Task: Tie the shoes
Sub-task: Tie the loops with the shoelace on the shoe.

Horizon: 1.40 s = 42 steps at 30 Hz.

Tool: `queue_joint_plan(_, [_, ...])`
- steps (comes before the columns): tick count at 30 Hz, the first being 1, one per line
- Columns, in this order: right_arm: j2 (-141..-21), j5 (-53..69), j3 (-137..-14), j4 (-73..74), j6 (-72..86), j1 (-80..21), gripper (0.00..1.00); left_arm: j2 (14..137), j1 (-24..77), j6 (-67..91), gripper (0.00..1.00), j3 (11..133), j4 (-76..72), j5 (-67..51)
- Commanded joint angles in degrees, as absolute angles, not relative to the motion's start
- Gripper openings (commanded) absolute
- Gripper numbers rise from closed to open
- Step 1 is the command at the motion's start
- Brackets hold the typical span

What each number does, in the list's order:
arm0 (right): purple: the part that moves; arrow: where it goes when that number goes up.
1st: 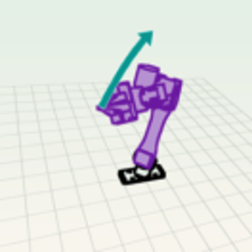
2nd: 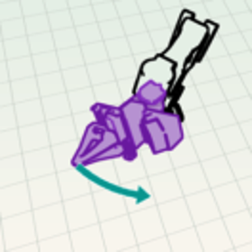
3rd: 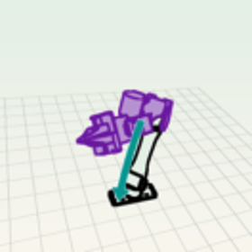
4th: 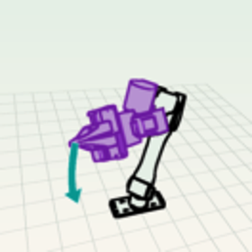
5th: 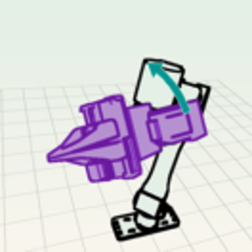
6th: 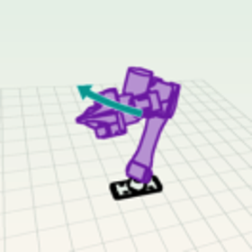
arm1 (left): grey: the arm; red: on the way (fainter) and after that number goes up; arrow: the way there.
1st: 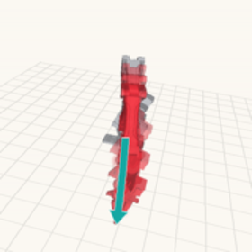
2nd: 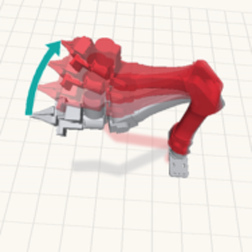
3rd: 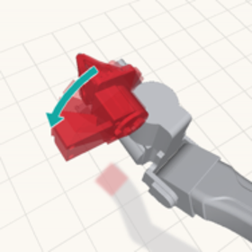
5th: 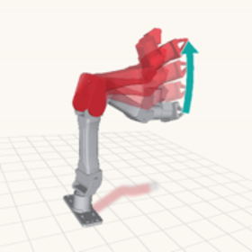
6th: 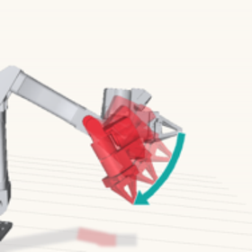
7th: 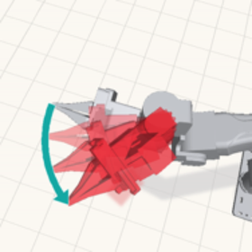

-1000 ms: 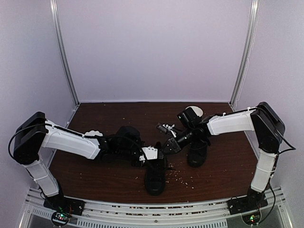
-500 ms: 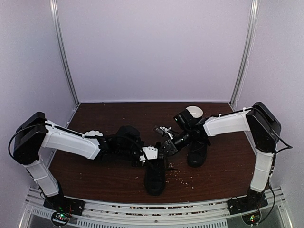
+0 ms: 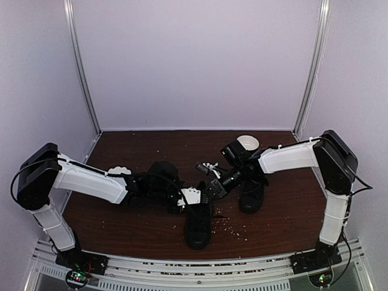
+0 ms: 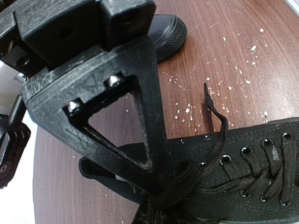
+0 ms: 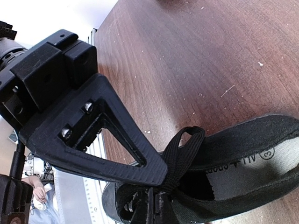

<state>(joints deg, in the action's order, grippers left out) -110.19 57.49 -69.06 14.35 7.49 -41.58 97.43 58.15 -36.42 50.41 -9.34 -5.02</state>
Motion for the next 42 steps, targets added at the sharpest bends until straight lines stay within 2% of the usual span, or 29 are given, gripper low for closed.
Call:
queue_joint_plan(1, [-107.7, 55.5, -68.6, 12.8, 8.3, -40.3, 0.00, 95.7, 58.4, -35.8, 0.00, 49.8, -11.2, -5.5])
queue_joint_plan(16, [-106.5, 56.6, -67.4, 12.1, 8.8, -38.3, 0.00, 95.8, 58.5, -35.5, 0.00, 50.1, -10.4, -6.1])
queue_joint_plan(19, [-106.0, 56.3, -67.4, 13.3, 7.0, -38.3, 0.14, 95.9, 58.5, -34.7, 0.00, 50.6, -10.7, -6.1])
queue_joint_plan(26, [-101.1, 56.3, -64.0, 12.4, 3.1, -38.5, 0.23, 96.6, 58.5, -32.2, 0.00, 51.4, -11.5, -5.6])
queue_joint_plan(33, [-96.6, 51.8, -56.0, -1.7, 5.8, -41.3, 0.35, 96.9, 58.4, -27.1, 0.00, 52.1, -12.8, -4.9])
queue_joint_plan(37, [-96.5, 51.4, -52.6, -11.6, 10.1, -42.3, 0.36, 97.1, 58.3, -25.2, 0.00, 52.5, -12.9, -5.2])
queue_joint_plan(42, [-98.2, 51.3, -51.6, -16.0, 12.1, -42.8, 0.35, 97.2, 57.6, -22.2, 0.00, 52.4, -13.7, -5.8])
